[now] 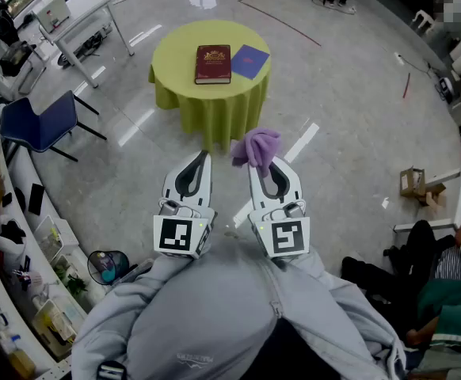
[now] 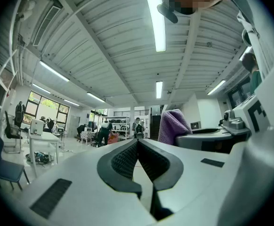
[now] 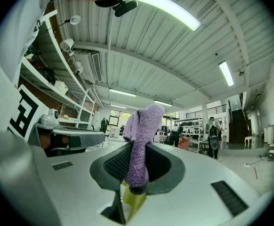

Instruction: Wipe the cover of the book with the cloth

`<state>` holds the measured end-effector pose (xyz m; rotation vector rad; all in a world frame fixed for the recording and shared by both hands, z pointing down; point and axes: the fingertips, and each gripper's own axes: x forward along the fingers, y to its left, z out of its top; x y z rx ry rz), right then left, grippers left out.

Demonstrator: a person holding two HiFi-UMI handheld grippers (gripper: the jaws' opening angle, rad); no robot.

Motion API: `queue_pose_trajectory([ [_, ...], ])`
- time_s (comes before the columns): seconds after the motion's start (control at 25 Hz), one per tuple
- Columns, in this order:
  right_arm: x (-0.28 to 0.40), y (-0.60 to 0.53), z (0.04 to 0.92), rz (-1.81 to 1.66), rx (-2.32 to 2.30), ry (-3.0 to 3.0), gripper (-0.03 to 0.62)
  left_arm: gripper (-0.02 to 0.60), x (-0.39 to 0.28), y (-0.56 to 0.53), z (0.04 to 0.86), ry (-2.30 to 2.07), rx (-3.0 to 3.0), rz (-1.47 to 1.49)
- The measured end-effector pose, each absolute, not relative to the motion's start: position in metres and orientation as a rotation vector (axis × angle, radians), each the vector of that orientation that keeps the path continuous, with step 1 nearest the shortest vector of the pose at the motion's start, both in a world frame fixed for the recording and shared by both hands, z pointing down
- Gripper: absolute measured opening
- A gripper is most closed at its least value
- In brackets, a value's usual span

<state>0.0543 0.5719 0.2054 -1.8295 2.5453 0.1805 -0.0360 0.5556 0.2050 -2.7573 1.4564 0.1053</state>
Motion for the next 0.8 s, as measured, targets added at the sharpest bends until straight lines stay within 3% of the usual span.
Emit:
queue_pose_trajectory([
  [0.8, 0.065, 0.554, 0.215, 0.129, -1.742, 2.573, 0.084, 0.018, -0.032, 0.540, 0.215, 1.561, -2.721, 0.090],
])
